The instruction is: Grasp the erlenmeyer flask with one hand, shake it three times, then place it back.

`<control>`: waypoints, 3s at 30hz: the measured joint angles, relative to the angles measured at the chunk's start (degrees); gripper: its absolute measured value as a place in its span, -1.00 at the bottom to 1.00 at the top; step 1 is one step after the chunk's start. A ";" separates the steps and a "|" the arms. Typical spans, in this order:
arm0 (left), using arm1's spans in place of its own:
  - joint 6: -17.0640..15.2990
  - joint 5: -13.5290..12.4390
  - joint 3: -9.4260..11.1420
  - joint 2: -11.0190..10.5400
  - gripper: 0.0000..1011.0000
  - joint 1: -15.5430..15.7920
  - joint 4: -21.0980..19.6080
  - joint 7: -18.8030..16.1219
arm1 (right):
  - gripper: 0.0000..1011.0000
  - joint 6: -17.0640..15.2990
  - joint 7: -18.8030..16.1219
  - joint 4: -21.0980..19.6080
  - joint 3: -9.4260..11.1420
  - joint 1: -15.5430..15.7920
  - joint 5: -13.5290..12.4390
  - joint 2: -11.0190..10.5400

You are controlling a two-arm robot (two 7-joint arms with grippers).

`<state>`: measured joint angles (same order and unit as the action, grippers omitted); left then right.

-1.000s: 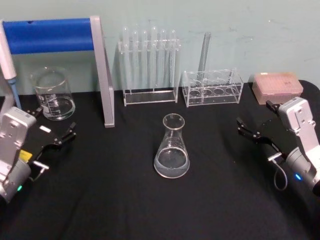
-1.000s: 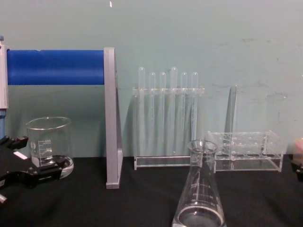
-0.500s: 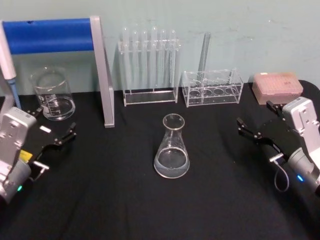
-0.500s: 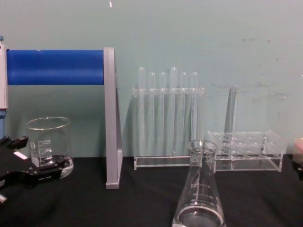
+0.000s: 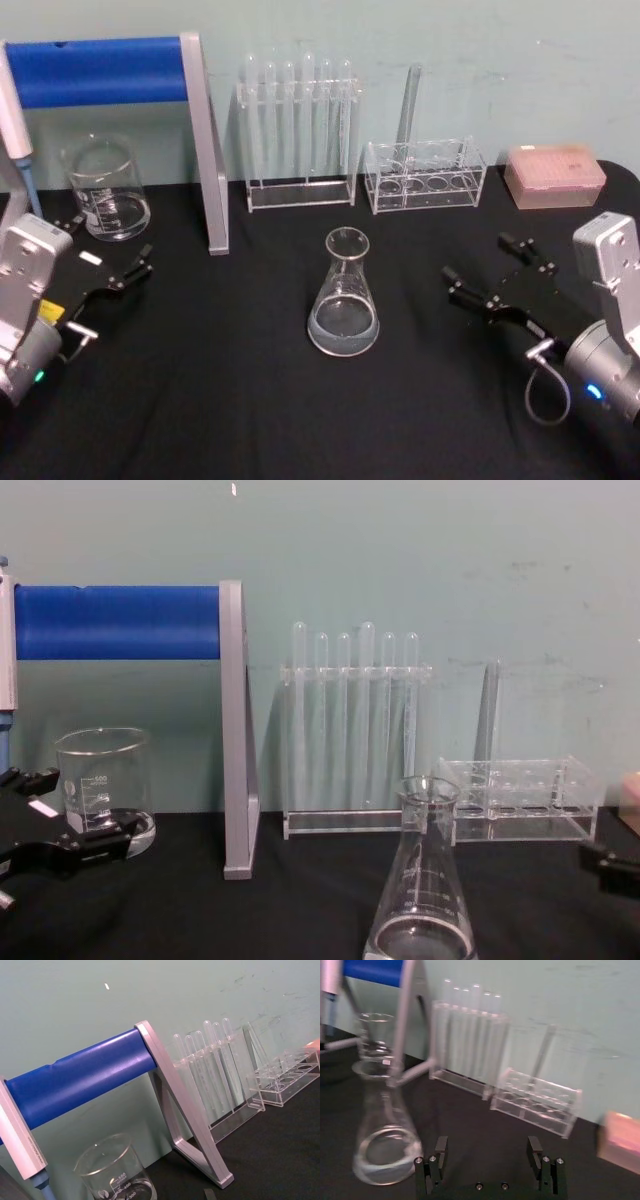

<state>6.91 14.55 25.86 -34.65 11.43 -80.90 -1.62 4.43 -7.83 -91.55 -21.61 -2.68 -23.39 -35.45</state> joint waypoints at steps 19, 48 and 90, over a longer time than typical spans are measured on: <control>0.00 0.00 0.00 0.00 0.98 0.00 0.00 0.00 | 0.98 -0.80 -7.88 -2.89 -1.79 1.23 -1.00 3.28; 0.00 0.00 0.00 0.00 0.98 0.00 0.00 0.00 | 0.98 -0.77 -10.49 7.80 -4.11 -7.75 5.55 14.58; 0.00 0.00 0.00 0.00 0.98 0.00 0.00 0.00 | 0.90 -0.88 -12.84 9.89 -1.59 -8.30 7.18 18.09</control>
<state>6.91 14.55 25.86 -34.65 11.43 -80.90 -1.62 3.55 -20.67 -81.66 -23.20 -10.98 -16.22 -17.35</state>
